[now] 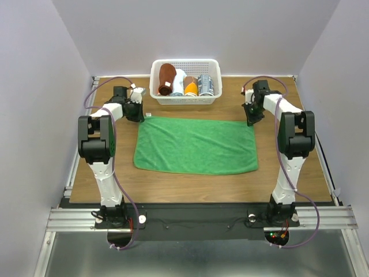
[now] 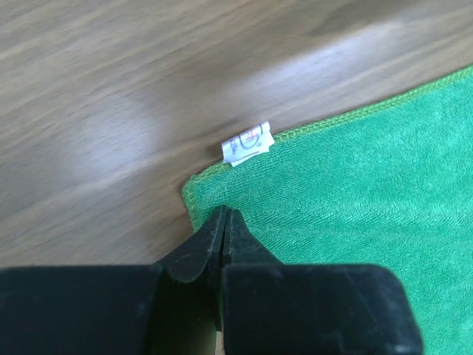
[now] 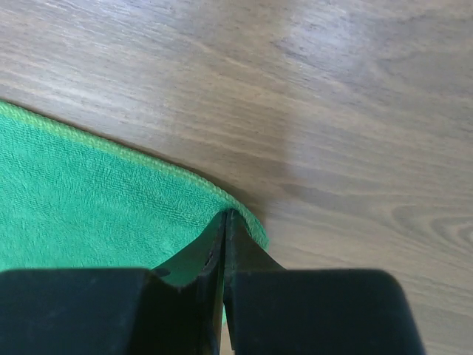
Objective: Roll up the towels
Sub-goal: Flatten the towel
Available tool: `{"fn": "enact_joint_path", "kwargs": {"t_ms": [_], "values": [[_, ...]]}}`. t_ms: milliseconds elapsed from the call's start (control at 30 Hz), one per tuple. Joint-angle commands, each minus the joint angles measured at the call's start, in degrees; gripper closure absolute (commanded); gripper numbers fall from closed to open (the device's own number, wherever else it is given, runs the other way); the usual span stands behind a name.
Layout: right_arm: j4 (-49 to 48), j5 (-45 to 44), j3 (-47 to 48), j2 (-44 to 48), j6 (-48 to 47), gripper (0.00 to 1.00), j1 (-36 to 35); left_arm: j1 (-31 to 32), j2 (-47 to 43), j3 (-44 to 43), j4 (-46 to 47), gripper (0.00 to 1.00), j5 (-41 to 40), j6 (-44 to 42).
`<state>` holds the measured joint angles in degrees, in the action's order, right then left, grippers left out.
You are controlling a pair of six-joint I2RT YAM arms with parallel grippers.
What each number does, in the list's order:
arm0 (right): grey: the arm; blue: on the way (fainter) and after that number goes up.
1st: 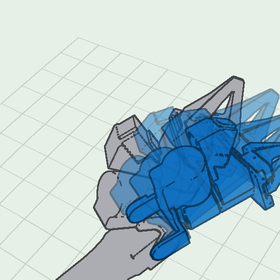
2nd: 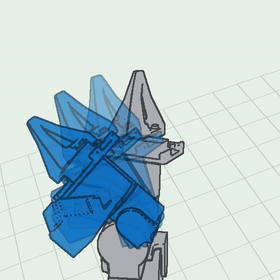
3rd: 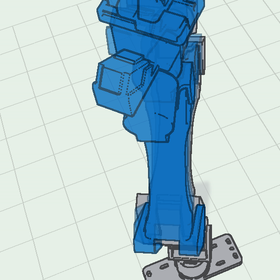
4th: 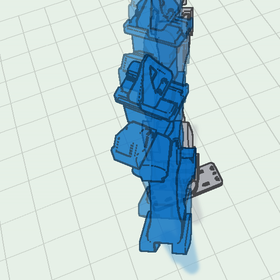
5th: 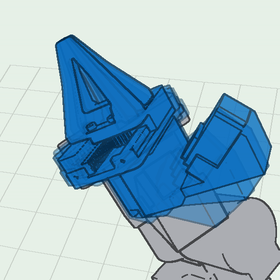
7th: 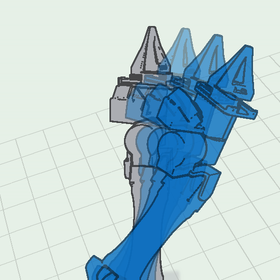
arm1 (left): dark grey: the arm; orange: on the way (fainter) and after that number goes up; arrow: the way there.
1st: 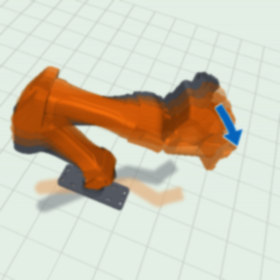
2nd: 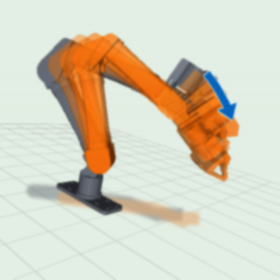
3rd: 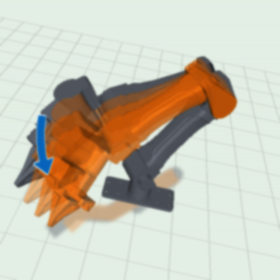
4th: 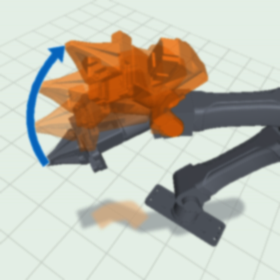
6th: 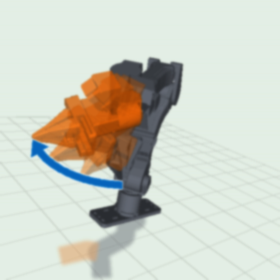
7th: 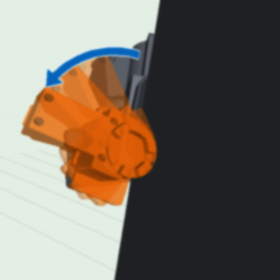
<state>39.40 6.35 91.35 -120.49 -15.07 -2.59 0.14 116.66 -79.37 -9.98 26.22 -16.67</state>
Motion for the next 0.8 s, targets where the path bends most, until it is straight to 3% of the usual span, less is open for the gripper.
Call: {"fn": "enact_joint_path", "kwargs": {"t_ms": [0, 133, 267, 400, 467, 567, 767], "values": [[-2.3, -4.4, 2.6, -4.7, -1.0, 0.97, 0.3, -2.5, 1.3, -2.5, -0.4, 0.93, -1.7, 2.0], [-3.6, -7.7, 6.0, -7.1, -0.6, 0.97, 0.4, -3.6, 3.3, -4.7, -1.1, 0.96, -4.1, 1.8], [-3.5, -1.1, 10.8, -7.8, 0.7, 0.96, 0.4, -3.6, 4.2, -7.6, -1.6, 0.93, -0.4, 0.6], [-1.1, 7.1, 12.1, -3.7, 2.1, 0.78, 0.4, -3.7, 3.0, -10.8, -3.7, 0.84, 3.7, -1.3], [0.8, 8.9, 10.3, 2.2, 0.9, 0.66, 0.4, -3.7, -0.8, -10.0, -5.3, 0.77, 4.5, -3.9], [4.1, 8.2, 3.7, 12.2, -3.2, 0.66, 0.5, -3.6, -8.6, -5.7, -6.9, 0.68, 4.8, -7.7], [21.0, 8.9, -9.7, 23.4, -13.0, 0.61, 0.9, -1.9, -21.9, 3.2, -14.9, 0.58, 7.1, -17.6]]}}
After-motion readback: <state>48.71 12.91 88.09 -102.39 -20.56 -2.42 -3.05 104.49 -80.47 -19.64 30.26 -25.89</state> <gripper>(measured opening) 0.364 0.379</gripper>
